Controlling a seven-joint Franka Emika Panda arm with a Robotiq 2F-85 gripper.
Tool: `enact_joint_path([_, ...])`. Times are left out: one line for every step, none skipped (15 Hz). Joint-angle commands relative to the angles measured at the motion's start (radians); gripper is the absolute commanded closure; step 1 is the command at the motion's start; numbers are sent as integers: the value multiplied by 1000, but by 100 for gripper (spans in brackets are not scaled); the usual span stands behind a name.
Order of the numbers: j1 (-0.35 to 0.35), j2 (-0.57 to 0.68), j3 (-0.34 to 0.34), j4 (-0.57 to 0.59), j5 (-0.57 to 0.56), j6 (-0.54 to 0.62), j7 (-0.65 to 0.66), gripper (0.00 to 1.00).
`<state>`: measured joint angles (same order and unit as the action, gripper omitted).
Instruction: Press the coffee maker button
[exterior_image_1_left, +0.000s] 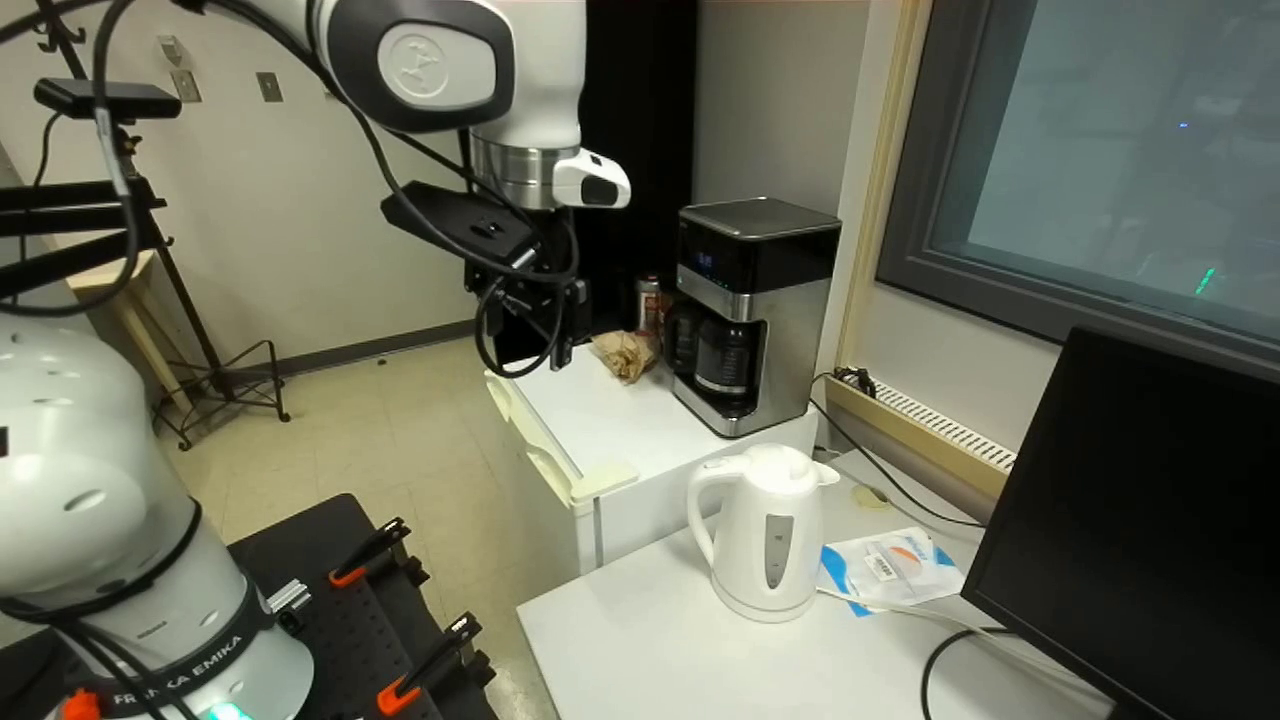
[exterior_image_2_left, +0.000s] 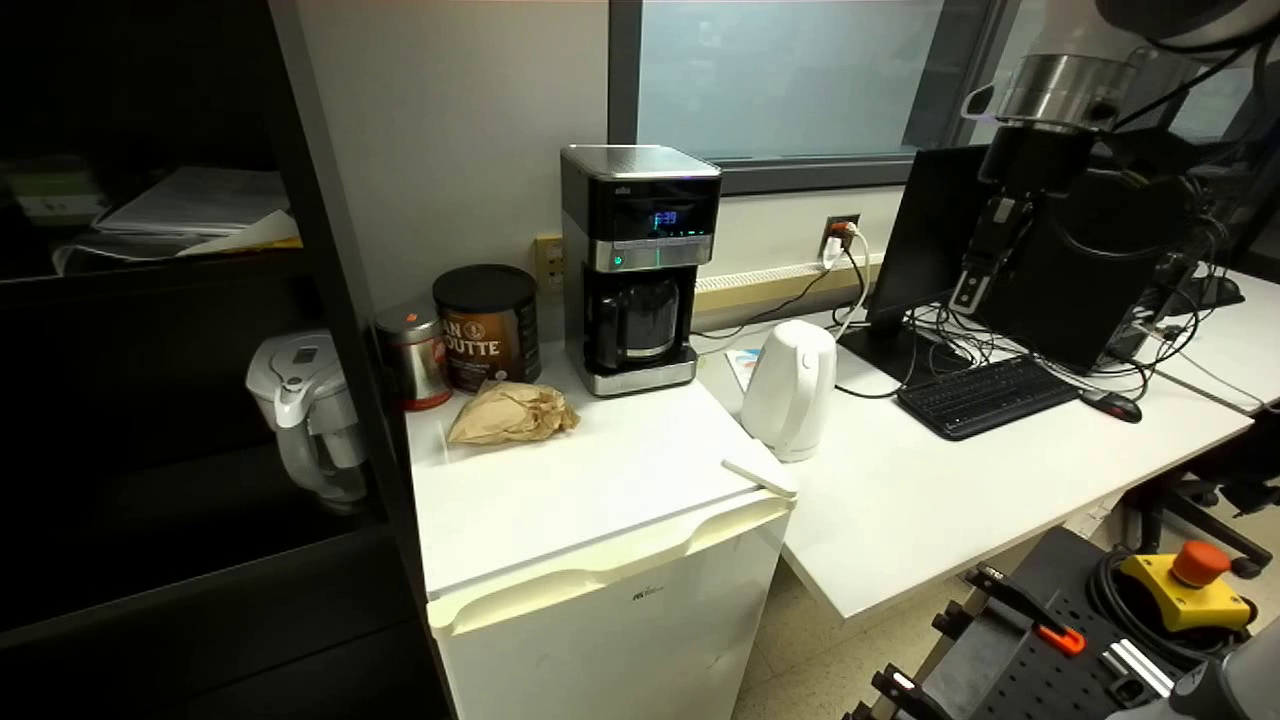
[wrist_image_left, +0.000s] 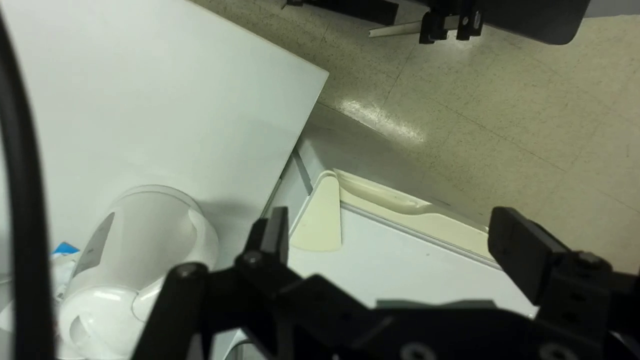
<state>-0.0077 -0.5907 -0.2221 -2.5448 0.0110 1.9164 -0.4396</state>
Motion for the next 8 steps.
enact_joint_path([25,15,58,-53,-51,150,-34,0])
enact_joint_path([33,27,74,-62,-67,191,-35,0])
enact_joint_path([38,41,92,-72,-94,242,-31,0])
enact_joint_path([45,60,109,-79,-119,285,-28,0])
enact_joint_path([50,78,124,-84,-143,324,-23,0])
enact_joint_path([48,93,147,-97,-187,390,-11,0])
enact_joint_path([49,113,161,-99,-216,428,-7,0])
enact_joint_path([46,133,182,-105,-257,482,7,0])
